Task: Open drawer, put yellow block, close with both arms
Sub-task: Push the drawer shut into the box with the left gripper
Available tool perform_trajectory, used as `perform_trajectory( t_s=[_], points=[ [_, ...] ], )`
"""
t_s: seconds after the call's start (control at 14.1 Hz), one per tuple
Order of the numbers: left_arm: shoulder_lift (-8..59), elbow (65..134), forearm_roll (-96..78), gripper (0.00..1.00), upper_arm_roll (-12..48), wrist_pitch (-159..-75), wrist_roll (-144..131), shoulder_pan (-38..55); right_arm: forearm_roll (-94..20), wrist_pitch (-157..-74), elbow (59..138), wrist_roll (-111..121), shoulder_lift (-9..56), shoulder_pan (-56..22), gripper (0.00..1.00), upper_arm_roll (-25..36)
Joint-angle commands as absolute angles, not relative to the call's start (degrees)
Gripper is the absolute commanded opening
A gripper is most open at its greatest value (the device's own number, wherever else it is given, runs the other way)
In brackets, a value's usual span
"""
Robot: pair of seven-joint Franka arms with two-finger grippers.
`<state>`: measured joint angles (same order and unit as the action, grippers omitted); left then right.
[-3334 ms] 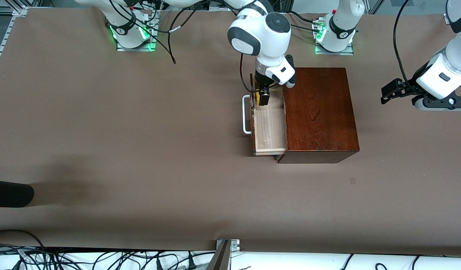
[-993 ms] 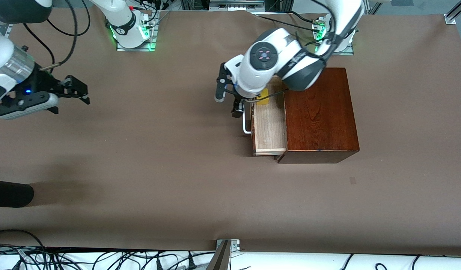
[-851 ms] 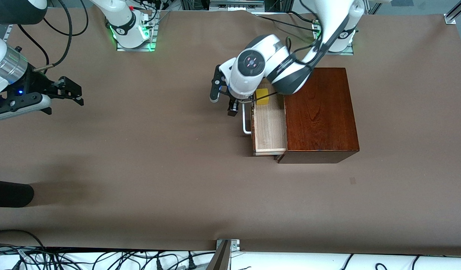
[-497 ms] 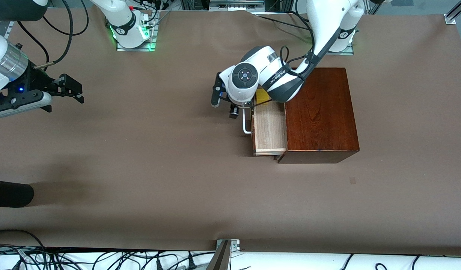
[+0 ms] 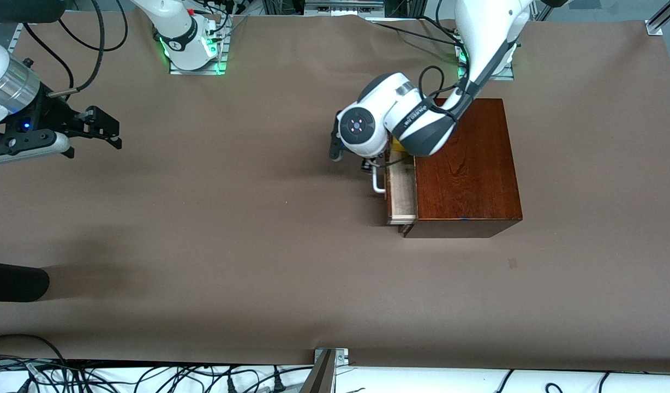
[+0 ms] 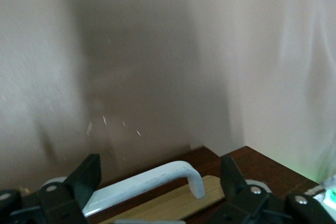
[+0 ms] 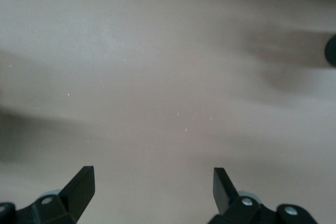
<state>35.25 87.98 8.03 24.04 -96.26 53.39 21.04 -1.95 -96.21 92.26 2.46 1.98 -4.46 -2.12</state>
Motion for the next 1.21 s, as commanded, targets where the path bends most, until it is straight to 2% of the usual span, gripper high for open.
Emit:
perform_trajectory(
  t_s=[0.0, 0.57, 0.99, 1.14],
  points=[
    [34.28, 88.68, 9.58, 1.00, 23.73, -91.06, 53.44, 19.08, -1.05, -94.05, 90.19, -0.18, 1.75, -3.60, 1.00, -3.25],
    [33.23, 88.42, 9.49, 1.00, 24.26, -91.31, 53.09, 16.96, -0.97, -93.87, 89.21, 2.02, 2.64, -3.60, 1.00, -3.25],
    [22.61, 83.77, 3.96, 1.00, 24.87, -91.32, 35.19, 16.35, -0.97, -93.43, 89.21, 2.64, 2.64, -3.43, 1.00, -2.72],
    [20.14, 80.27, 4.13, 1.00, 24.70, -90.10, 33.49, 11.55, -1.05, -93.34, 89.21, 2.72, 2.64, -3.43, 1.00, -2.72]
  ],
)
